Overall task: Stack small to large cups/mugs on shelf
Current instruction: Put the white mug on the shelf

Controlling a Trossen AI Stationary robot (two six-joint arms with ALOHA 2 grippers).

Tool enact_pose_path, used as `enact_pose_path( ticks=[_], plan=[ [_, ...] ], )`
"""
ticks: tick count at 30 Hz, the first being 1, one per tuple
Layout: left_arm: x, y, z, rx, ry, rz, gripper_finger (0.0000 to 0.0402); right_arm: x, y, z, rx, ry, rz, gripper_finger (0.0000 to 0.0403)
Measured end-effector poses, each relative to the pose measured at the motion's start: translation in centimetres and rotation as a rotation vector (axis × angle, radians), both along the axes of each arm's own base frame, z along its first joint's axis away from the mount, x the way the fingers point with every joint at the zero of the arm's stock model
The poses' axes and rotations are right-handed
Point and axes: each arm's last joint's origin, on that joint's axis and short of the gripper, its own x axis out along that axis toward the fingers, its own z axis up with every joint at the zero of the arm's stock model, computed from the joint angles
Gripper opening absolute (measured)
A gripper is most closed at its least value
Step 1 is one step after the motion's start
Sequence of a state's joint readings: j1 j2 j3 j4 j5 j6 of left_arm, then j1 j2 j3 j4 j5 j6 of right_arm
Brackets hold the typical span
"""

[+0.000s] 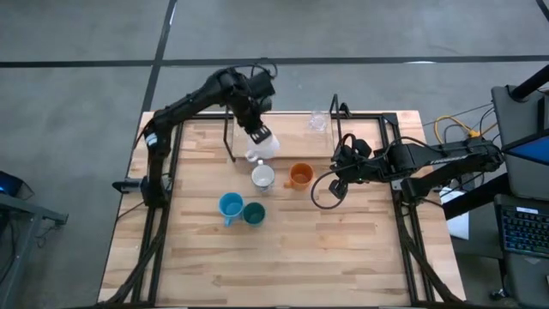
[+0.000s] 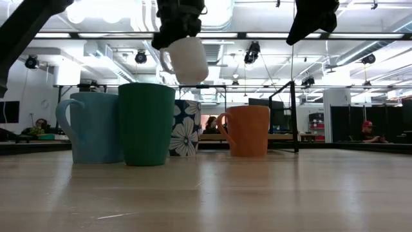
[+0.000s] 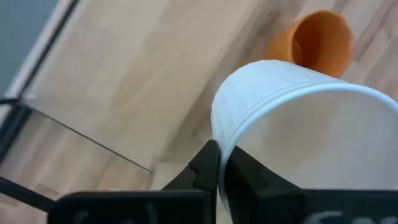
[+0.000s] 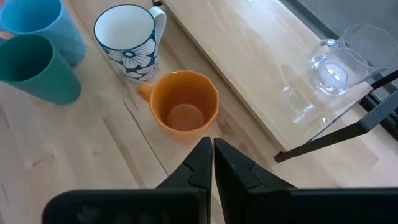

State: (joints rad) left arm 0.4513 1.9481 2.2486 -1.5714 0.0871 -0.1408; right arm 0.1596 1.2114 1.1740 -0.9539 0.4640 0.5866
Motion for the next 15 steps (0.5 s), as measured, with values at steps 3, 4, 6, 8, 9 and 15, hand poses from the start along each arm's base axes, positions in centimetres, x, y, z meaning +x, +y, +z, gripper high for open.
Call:
enact_pose_path(
  ticks=[3,4,6,8,9,15],
  plan=[
    [-0.7,1.7,-0.5,0.042,0.035,-0.019,0.0,0.0,0.0,0.0,0.005,-0.002,-0.002,0.0008],
    [-0.9,2.3,-0.8,0.066,0.058,-0.031,0.0,0.0,0.0,0.0,0.006,-0.002,-0.002,0.0008],
    [-1.4,3.3,-1.3,0.109,0.107,-0.071,0.0,0.0,0.0,0.0,0.014,-0.003,-0.001,0.0008],
    [-1.9,4.1,-1.8,0.162,0.166,-0.11,0.0,0.0,0.1,0.0,0.024,-0.006,-0.001,0.0008],
    [-2.1,4.5,-2.0,0.183,0.192,-0.131,0.0,0.0,0.1,0.0,0.027,-0.007,-0.004,0.0008],
    [-2.9,6.1,-3.8,0.169,0.274,-0.183,0.0,0.3,0.1,0.1,0.051,-0.047,-0.03,0.0008]
  ],
)
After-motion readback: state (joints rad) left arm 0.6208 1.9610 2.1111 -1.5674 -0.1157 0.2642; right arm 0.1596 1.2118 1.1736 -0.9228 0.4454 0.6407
